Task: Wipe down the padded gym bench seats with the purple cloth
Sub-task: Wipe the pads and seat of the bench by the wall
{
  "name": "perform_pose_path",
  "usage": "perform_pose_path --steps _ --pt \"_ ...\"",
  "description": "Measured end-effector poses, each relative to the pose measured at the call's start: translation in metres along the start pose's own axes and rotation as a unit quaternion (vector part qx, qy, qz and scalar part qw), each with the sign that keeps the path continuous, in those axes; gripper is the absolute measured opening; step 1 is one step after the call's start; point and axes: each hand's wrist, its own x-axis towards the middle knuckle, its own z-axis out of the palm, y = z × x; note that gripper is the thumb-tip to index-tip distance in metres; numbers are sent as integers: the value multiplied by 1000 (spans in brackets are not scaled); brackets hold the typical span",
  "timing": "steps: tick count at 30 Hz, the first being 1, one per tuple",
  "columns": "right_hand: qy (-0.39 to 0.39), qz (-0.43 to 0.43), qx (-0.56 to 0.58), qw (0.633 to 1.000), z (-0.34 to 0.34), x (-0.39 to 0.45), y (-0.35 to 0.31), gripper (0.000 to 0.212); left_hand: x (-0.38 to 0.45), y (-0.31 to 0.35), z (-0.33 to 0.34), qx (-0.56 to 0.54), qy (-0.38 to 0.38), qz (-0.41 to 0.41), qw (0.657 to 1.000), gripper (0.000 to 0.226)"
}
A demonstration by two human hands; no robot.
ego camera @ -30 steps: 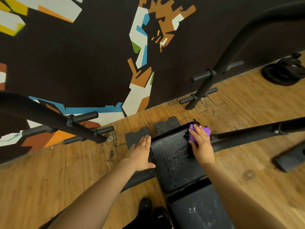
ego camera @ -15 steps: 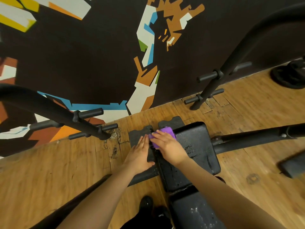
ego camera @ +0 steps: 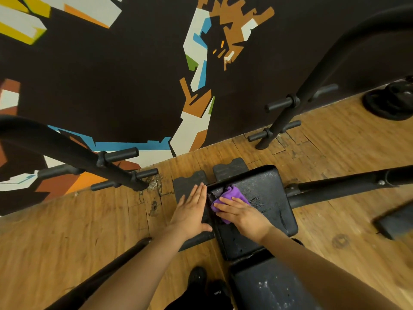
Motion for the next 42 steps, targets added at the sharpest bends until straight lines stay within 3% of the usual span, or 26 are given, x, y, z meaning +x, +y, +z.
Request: perform_pose_path --steps 2,5,9,14,18,21,23,26,29,32,38,42 --pt "30 68 12 997 -11 -19 21 70 0 0 -2 14 6 5 1000 114" --pt "108 250 37 961 -33 -46 52 64 2 -1 -5 35 6 17 999 114" --pt "148 314 57 936 -47 -44 49 44 7 3 -1 37 -12 20 999 116" --pt "217 464 118 851 -29 -46 40 42 7 2 -1 53 -15 20 998 120" --pt "206 457 82 861 -1 -36 11 50 7 2 -5 55 -25 23 998 122" --pt "166 332 47 927 20 -29 -27 62 7 2 -6 66 -25 23 997 122" --pt "134 281 51 949 30 -27 -40 66 7 3 -7 71 -23 22 997 121" --pt "159 291 82 940 28 -20 -35 56 7 5 -7 66 -23 16 997 121" --pt "150 166 49 974 25 -1 -43 37 7 5 -6 49 -24 16 998 121" --pt "98 85 15 991 32 11 -53 39 7 2 -7 58 -36 20 997 123" --pt "84 103 -1 991 21 -24 -16 43 8 0 -11 83 -51 24 995 129" --pt "149 295 11 944 -6 -70 33 42 7 2 -9 74 -49 21 996 130"
